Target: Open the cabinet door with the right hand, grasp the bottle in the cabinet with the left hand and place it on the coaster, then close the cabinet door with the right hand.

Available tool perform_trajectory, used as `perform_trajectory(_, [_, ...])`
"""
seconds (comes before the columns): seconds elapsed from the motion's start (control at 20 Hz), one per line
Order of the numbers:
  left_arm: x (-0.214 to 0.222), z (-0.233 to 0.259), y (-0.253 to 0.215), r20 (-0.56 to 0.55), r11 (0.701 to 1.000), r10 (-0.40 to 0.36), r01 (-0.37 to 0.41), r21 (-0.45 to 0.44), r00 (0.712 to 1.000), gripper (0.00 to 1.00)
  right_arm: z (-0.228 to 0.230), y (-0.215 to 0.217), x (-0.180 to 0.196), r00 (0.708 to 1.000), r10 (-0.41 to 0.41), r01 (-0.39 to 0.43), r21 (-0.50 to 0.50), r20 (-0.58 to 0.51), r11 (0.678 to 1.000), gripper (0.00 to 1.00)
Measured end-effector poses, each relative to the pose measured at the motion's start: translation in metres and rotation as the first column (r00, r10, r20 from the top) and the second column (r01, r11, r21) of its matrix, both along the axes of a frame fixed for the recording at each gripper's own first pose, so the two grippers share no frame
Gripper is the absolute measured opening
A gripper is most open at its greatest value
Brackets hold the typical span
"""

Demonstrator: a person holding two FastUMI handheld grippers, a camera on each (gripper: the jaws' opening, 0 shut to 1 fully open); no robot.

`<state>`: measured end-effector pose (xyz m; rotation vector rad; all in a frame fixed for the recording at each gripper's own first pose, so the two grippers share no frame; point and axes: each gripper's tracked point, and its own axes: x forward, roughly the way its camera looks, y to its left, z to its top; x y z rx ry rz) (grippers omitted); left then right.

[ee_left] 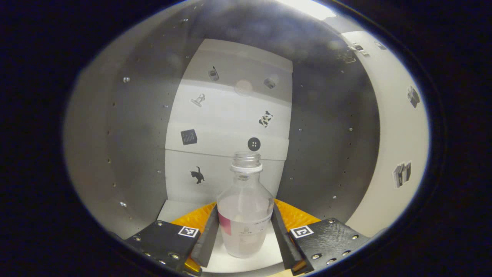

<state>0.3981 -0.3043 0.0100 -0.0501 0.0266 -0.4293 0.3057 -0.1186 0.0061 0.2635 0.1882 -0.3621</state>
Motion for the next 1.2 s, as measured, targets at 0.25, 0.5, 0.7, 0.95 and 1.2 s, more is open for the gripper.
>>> perform_trajectory(0.25, [-0.037,0.012,0.007,0.034,0.999,-0.046,0.046,0.0,0.998,0.71,0.0,0.011,-0.001,0.999,0.039,-0.039,-0.011,0.011,0.999,0.98])
perform_trajectory(0.5, [-0.092,0.022,0.035,0.077,0.998,-0.047,0.045,0.035,0.996,0.71,0.004,0.027,-0.02,0.998,0.067,-0.066,-0.008,0.021,0.998,0.93])
perform_trajectory(0.7, [-0.142,0.024,0.071,0.086,1.0,-0.009,0.007,0.028,0.996,0.7,0.009,0.033,-0.039,0.997,0.068,-0.067,-0.023,0.038,0.997,0.93])
perform_trajectory(0.95, [-0.21,0.003,0.127,0.064,0.997,0.064,-0.067,0.043,0.996,0.7,0.004,0.055,-0.063,0.994,0.095,-0.097,0.04,0.051,0.994,0.98])
perform_trajectory(1.2, [-0.27,-0.007,0.171,0.065,0.993,0.112,-0.114,0.031,0.992,0.69,0.012,0.072,-0.087,0.988,0.153,-0.152,-0.043,0.025,0.987,0.98])
